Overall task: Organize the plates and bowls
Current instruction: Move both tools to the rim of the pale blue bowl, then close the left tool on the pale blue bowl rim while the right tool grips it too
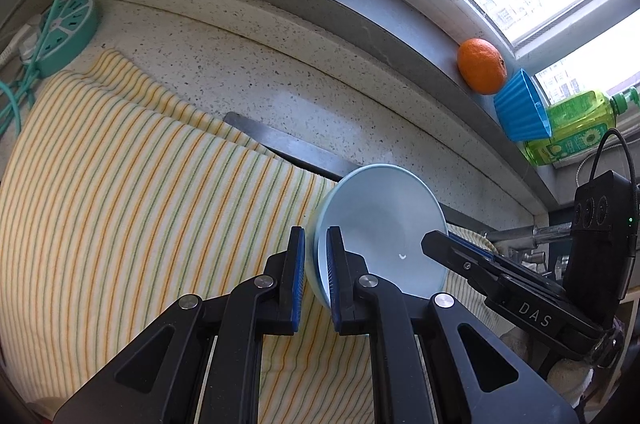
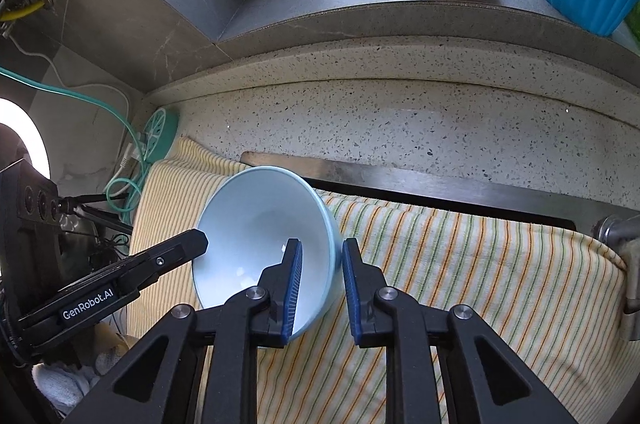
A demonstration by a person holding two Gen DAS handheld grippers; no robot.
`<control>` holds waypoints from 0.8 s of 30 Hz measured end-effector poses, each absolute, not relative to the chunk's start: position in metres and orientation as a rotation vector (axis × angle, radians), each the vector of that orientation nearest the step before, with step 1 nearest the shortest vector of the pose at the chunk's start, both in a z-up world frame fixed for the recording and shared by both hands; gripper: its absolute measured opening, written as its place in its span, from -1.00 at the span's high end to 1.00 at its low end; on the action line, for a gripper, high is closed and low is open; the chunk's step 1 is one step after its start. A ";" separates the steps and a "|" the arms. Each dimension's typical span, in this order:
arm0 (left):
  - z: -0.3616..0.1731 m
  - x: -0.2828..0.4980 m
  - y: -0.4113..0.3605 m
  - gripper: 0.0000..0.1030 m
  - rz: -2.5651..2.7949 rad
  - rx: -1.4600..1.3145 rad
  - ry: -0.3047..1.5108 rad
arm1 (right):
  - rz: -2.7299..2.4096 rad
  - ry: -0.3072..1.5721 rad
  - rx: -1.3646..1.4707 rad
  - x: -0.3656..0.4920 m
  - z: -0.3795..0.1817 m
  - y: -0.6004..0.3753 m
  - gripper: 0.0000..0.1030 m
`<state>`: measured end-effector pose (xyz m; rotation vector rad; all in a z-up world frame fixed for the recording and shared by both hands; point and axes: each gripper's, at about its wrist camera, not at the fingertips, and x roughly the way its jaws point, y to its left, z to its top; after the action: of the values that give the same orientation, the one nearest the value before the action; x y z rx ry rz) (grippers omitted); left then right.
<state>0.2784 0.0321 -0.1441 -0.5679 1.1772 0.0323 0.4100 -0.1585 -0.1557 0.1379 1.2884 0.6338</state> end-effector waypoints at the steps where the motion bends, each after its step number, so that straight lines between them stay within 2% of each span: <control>1: -0.144 0.278 0.032 0.82 0.032 -0.566 1.176 | 0.633 1.289 0.135 0.410 -0.156 -0.159 0.66; 8: -0.147 0.278 0.030 0.87 0.025 -0.549 1.187 | 0.616 1.289 0.125 0.409 -0.160 -0.162 0.83; 24: -0.136 0.264 0.029 0.87 0.031 -0.549 1.158 | 0.607 1.269 0.103 0.394 -0.150 -0.161 0.84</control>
<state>0.2643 0.0290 -0.1358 -0.5490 1.1575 0.0310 0.3936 -0.1609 -0.1498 0.1033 1.2690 0.6071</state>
